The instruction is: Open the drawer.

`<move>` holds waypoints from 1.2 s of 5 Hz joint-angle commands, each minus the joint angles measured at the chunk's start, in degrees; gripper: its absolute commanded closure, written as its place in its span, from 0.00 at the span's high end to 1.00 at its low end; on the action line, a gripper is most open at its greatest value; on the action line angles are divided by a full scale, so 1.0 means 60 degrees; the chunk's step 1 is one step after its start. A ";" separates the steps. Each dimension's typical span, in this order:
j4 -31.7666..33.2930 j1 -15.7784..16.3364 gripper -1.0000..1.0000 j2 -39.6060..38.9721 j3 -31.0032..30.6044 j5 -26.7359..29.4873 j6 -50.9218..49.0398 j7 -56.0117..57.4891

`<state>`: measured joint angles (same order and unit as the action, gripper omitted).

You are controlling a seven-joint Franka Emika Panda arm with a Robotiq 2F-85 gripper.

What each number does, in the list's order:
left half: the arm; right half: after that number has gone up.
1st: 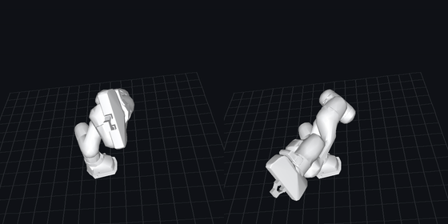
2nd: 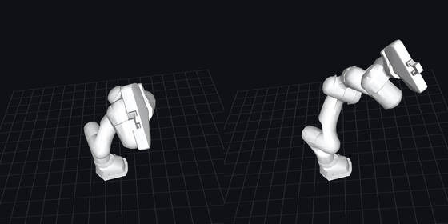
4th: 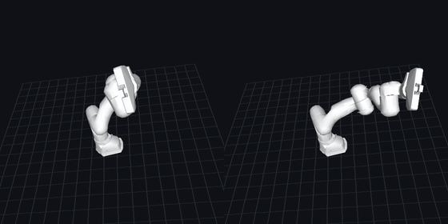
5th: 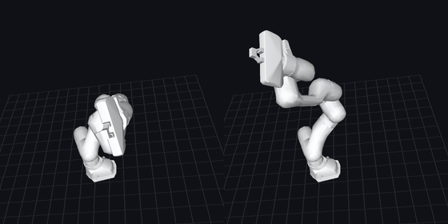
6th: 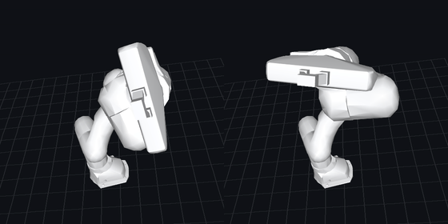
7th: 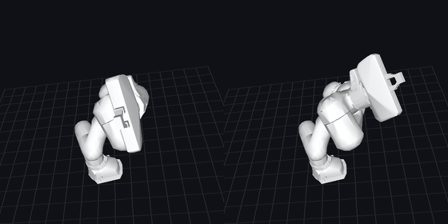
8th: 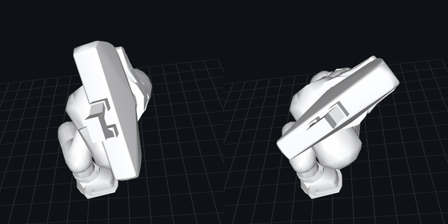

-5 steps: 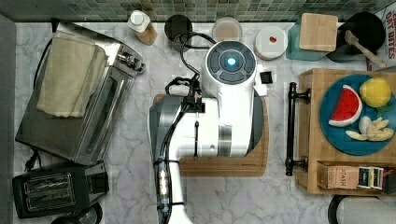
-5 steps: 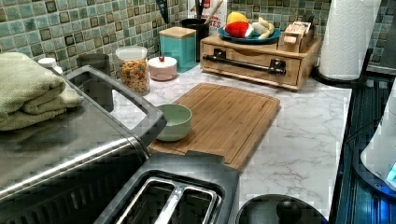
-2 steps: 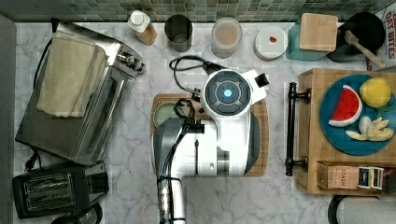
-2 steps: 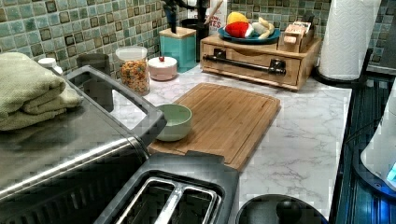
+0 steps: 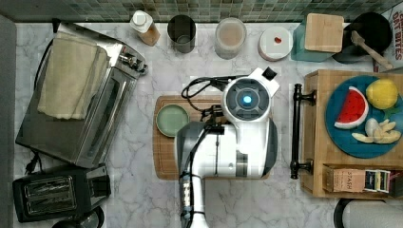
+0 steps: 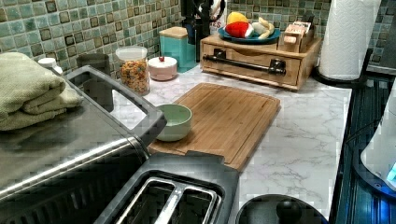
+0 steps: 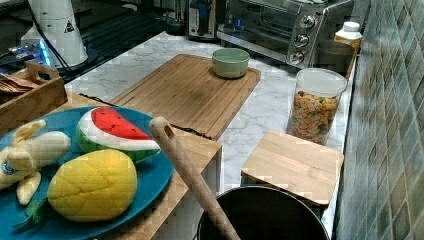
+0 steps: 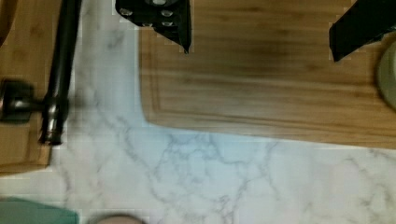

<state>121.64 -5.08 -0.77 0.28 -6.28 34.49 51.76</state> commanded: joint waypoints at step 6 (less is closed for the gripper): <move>0.1348 -0.1566 1.00 -0.0382 0.1155 -0.1618 0.2833 -0.0927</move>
<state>126.68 -15.14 -3.74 8.13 -17.82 49.94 48.71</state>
